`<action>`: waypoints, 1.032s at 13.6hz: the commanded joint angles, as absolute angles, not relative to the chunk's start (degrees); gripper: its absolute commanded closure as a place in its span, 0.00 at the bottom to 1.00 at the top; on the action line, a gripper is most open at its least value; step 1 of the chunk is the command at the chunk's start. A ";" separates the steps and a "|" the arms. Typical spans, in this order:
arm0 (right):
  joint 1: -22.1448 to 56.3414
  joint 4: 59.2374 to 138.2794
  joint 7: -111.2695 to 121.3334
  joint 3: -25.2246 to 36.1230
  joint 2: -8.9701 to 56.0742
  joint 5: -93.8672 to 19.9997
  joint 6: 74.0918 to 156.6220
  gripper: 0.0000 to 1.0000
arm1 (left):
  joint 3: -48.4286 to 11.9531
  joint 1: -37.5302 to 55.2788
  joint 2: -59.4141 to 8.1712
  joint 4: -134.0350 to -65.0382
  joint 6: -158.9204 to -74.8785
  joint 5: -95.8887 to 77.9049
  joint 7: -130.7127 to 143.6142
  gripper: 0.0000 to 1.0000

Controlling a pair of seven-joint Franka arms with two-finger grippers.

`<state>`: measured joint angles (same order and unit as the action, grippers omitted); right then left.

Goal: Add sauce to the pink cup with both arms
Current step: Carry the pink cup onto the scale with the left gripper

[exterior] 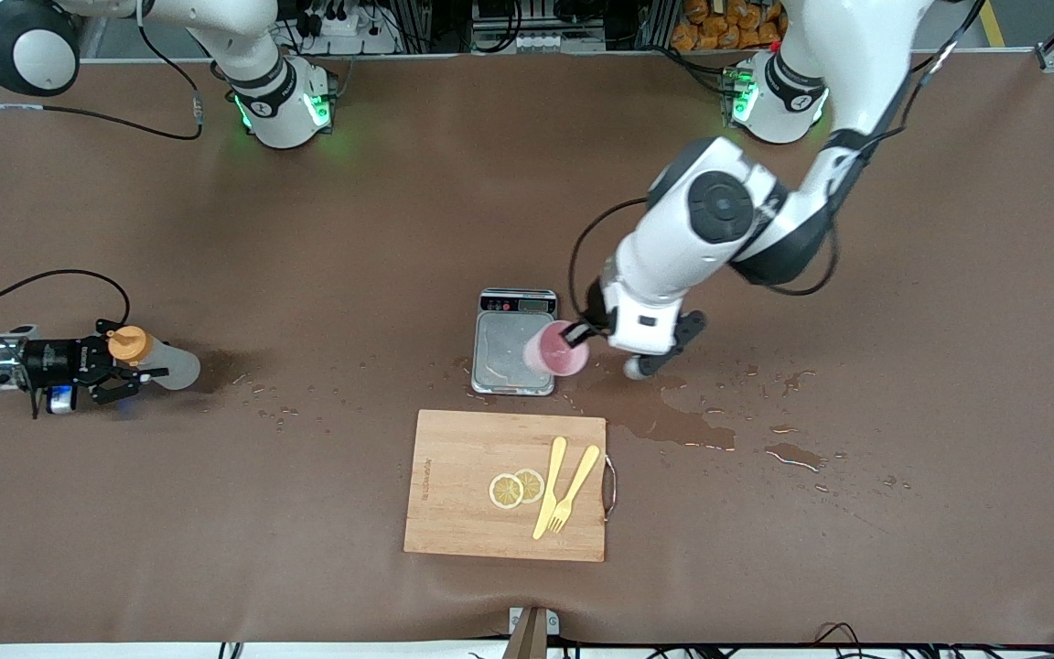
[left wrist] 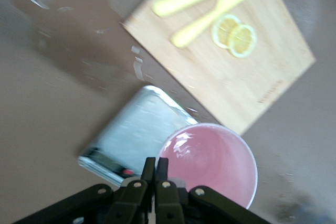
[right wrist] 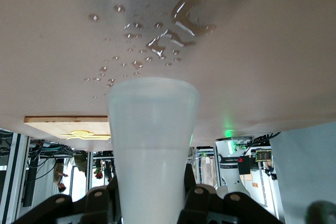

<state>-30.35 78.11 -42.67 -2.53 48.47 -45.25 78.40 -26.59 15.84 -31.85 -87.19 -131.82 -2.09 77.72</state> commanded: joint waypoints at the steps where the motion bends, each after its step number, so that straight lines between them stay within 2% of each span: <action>1: -27.17 76.11 -46.67 -2.02 45.10 -41.15 77.78 0.53 | -21.47 22.73 -36.47 -82.53 -136.39 0.79 83.13 1.00; 4: -24.53 76.11 -49.90 -2.11 40.70 -35.26 80.24 0.54 | -12.76 31.97 -38.93 -82.44 -138.78 0.88 83.85 1.00; 6: -21.55 76.03 -52.81 -1.85 37.20 -31.40 81.20 0.54 | -12.57 32.61 -38.50 -83.49 -137.21 1.23 83.41 1.00; 9: -17.42 76.20 -58.69 -2.02 32.79 -24.89 83.93 0.54 | -12.66 33.48 -38.23 -83.32 -129.74 1.32 83.23 1.00; 14: -11.62 76.11 -66.43 -1.76 30.68 -21.55 84.11 0.55 | -12.57 34.37 -39.29 -83.41 -129.29 3.78 83.94 1.00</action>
<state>-14.07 74.93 -63.30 -2.45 32.39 -23.93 83.56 -13.20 33.65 -38.92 -84.20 -130.12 1.74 82.38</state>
